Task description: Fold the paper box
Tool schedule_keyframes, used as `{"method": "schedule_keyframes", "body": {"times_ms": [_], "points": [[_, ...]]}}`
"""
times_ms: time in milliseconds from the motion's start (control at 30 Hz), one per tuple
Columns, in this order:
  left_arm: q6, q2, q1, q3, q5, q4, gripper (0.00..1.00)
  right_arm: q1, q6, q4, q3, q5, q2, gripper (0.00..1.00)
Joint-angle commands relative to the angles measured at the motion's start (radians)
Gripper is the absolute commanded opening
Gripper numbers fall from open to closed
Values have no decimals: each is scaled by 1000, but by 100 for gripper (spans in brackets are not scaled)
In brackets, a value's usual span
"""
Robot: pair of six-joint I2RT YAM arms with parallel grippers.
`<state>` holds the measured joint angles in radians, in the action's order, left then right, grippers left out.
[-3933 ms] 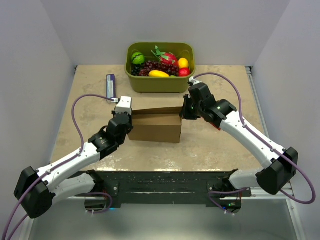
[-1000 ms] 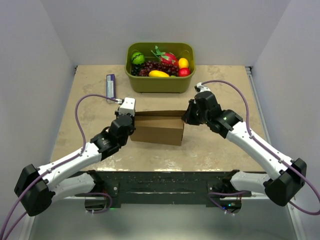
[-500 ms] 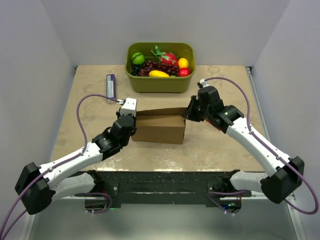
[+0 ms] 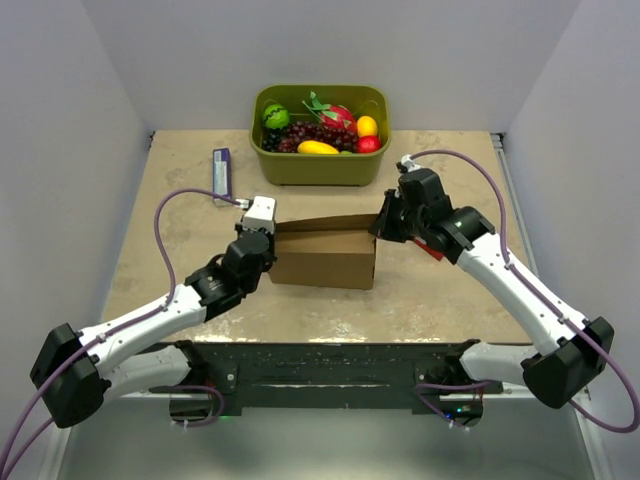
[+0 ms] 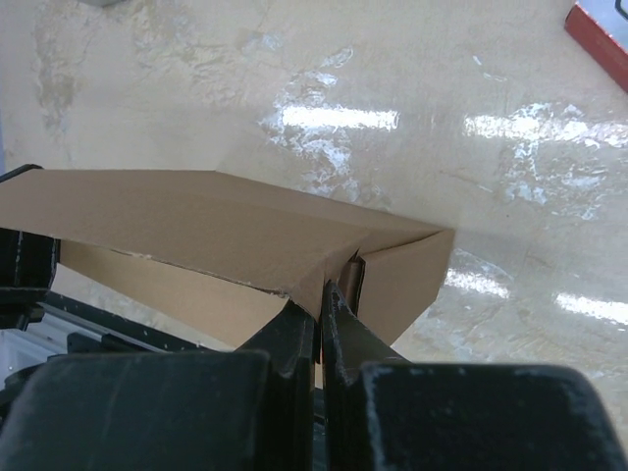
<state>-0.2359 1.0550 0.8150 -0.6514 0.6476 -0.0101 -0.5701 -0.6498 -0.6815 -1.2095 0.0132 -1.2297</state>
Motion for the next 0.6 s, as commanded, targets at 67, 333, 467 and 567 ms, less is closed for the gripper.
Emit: {"method": "schedule_keyframes", "body": {"times_ms": [67, 333, 467, 567], "points": [[20, 45, 24, 16, -94, 151, 8, -13, 36, 88, -105, -47, 47, 0], [20, 43, 24, 15, -91, 151, 8, -10, 96, 31, -124, -48, 7, 0], [20, 45, 24, 15, -92, 151, 8, -10, 125, 7, -128, -47, -16, 0], [20, 48, 24, 15, -92, 151, 8, -10, 139, -10, -131, -48, -27, 0]]}}
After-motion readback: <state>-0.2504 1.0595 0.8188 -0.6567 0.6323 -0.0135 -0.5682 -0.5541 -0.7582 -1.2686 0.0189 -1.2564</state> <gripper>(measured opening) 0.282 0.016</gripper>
